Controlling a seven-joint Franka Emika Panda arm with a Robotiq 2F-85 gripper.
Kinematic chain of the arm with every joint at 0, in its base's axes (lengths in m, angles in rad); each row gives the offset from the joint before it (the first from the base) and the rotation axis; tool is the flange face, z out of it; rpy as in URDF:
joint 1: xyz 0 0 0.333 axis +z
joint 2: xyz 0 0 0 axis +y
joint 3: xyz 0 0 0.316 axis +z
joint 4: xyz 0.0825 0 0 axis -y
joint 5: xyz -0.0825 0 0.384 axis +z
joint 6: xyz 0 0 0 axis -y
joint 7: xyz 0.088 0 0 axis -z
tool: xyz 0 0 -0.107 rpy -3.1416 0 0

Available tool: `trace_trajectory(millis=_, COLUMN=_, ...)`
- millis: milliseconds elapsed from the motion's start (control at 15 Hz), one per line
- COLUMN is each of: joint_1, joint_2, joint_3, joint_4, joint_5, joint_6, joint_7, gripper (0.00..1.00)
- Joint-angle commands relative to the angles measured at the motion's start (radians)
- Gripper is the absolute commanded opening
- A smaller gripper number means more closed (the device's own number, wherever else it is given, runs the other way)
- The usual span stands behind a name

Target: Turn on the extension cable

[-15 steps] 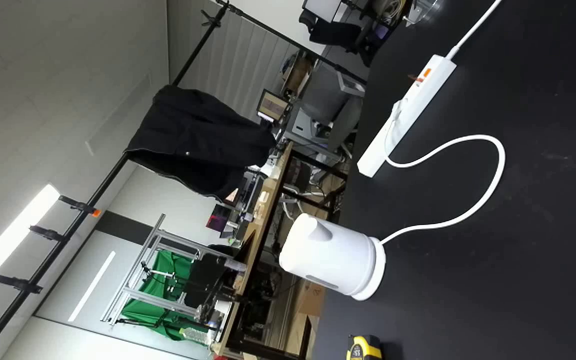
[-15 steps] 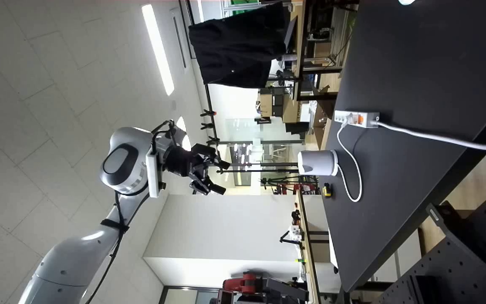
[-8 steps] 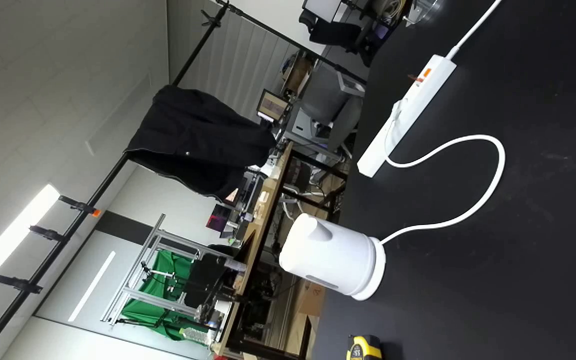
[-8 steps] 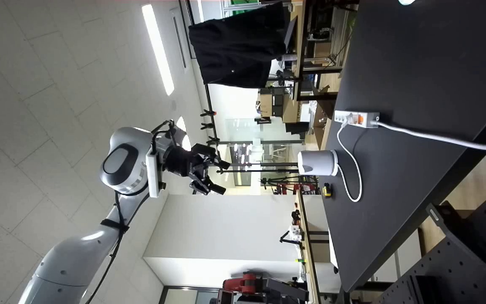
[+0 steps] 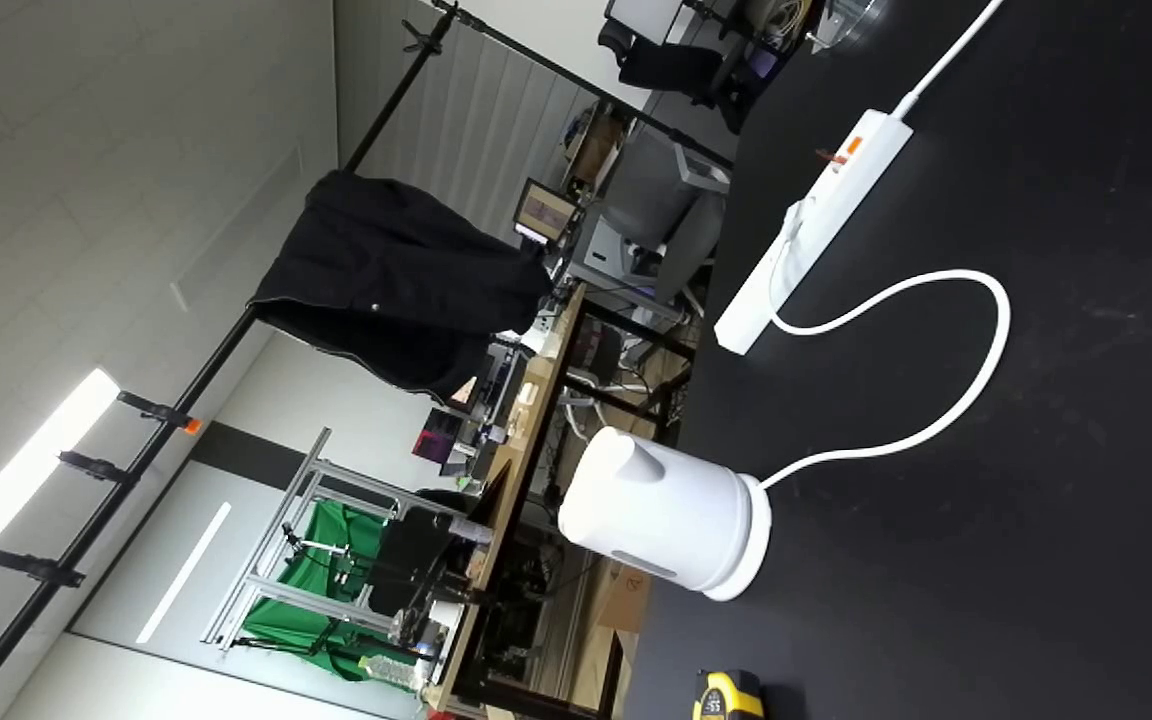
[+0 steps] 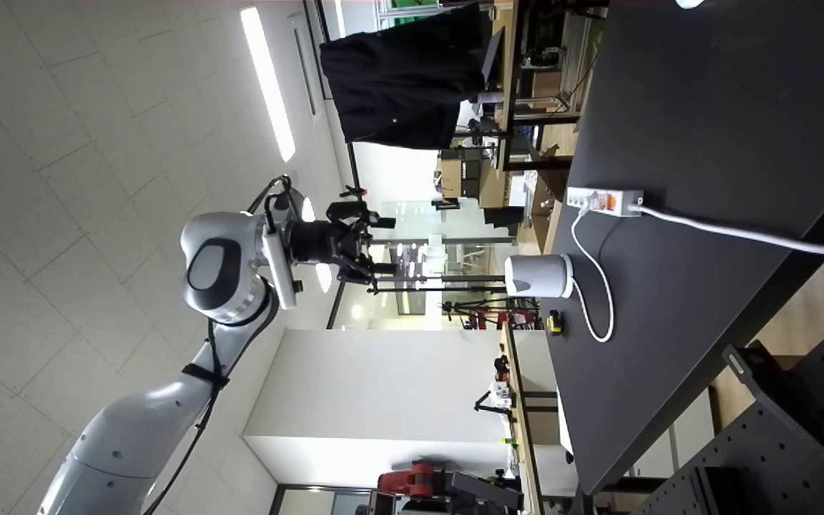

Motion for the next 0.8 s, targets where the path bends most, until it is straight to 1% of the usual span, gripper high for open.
trace_trajectory(millis=0, joint_1=-0.028, joint_2=0.085, joint_3=0.015, joint_4=0.013, joint_5=-0.008, joint_6=0.189, joint_7=0.052, gripper=0.75)
trace_trajectory(millis=200, joint_1=-0.041, joint_2=0.179, joint_3=0.025, joint_4=0.041, joint_5=-0.019, joint_6=0.291, joint_7=0.084, gripper=0.51)
trace_trajectory(millis=267, joint_1=-0.045, joint_2=0.208, joint_3=0.030, joint_4=0.051, joint_5=-0.026, joint_6=0.310, joint_7=0.099, gripper=0.45)
trace_trajectory(millis=533, joint_1=-0.053, joint_2=0.318, joint_3=0.054, joint_4=0.111, joint_5=-0.021, joint_6=0.320, joint_7=0.131, gripper=0.17)
trace_trajectory(millis=667, joint_1=-0.054, joint_2=0.358, joint_3=0.067, joint_4=0.140, joint_5=-0.027, joint_6=0.323, joint_7=0.148, gripper=0.05)
trace_trajectory(millis=733, joint_1=-0.054, joint_2=0.376, joint_3=0.072, joint_4=0.155, joint_5=-0.028, joint_6=0.315, joint_7=0.153, gripper=0.01)
